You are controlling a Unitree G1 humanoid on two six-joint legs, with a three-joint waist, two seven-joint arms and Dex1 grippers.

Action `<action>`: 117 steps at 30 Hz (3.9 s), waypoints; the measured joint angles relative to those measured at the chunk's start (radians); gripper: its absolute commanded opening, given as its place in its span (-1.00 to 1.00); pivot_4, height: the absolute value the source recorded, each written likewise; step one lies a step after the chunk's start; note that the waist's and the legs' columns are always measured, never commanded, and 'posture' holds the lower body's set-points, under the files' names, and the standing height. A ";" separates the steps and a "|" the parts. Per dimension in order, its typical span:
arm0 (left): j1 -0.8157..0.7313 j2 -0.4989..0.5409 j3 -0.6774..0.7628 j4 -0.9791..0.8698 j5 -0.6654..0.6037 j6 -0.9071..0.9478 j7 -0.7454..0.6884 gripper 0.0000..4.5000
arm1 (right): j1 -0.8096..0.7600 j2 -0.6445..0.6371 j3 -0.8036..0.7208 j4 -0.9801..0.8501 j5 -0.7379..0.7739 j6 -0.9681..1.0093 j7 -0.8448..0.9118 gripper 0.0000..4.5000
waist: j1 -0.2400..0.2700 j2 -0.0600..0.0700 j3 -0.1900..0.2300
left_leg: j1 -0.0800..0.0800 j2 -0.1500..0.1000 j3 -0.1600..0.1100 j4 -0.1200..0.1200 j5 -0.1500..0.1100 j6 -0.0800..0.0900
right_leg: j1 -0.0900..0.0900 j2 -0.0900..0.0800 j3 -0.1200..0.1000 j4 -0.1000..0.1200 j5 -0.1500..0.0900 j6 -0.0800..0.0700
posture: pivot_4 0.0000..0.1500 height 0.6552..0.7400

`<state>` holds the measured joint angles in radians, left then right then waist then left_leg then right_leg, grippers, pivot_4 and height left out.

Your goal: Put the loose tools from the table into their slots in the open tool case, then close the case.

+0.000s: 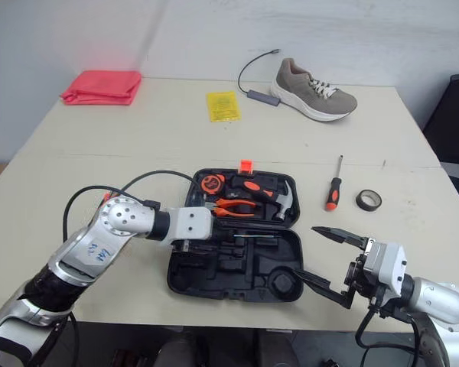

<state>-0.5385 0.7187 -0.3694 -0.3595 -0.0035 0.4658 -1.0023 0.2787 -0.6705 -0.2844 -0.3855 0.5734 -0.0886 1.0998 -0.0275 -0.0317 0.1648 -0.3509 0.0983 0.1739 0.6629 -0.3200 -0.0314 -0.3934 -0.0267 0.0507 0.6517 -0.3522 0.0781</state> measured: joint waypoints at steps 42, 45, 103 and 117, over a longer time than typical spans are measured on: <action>0.093 -0.235 0.059 0.271 -0.100 -0.172 0.088 -0.96 | 0.002 0.045 0.003 0.000 -0.003 0.023 -0.041 1.00 | 0.002 0.002 -0.003 | 0.001 -0.001 0.000 0.000 -0.001 0.001 | 0.002 0.001 0.000 0.000 0.000 0.000 | 1.00 1.00; 0.075 -0.238 0.028 0.280 -0.069 -0.152 0.096 -0.96 | -0.002 0.045 0.004 0.000 -0.003 0.031 -0.045 1.00 | 0.003 0.003 -0.004 | 0.002 -0.002 0.000 0.001 -0.001 0.001 | 0.003 0.001 0.000 0.000 0.000 0.000 | 1.00 1.00; 0.526 0.157 1.018 0.865 -0.421 -0.529 0.079 0.97 | 0.152 0.189 -0.400 0.238 -0.119 -0.138 -0.421 1.00 | -0.028 0.005 -0.006 | 0.017 -0.001 -0.006 -0.033 -0.006 -0.004 | 0.015 -0.018 -0.017 -0.021 -0.006 -0.012 | 1.00 1.00; 0.361 0.073 0.670 0.225 -0.551 -0.225 0.021 0.97 | -0.160 0.061 -0.193 -0.227 0.206 0.873 -0.981 1.00 | -0.030 0.005 -0.006 | 0.013 -0.001 -0.002 -0.032 -0.001 -0.004 | 0.012 -0.013 -0.012 -0.024 -0.002 -0.005 | 1.00 1.00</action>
<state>-0.1773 0.7914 0.3004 -0.1346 -0.5543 0.2404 -0.9808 0.1182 -0.6091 -0.4773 -0.6122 0.7792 0.7845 0.1189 -0.0571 -0.0270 0.1587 -0.3378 0.0976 0.1721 0.6312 -0.3214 -0.0349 -0.3813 -0.0397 0.0388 0.6278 -0.3547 0.0734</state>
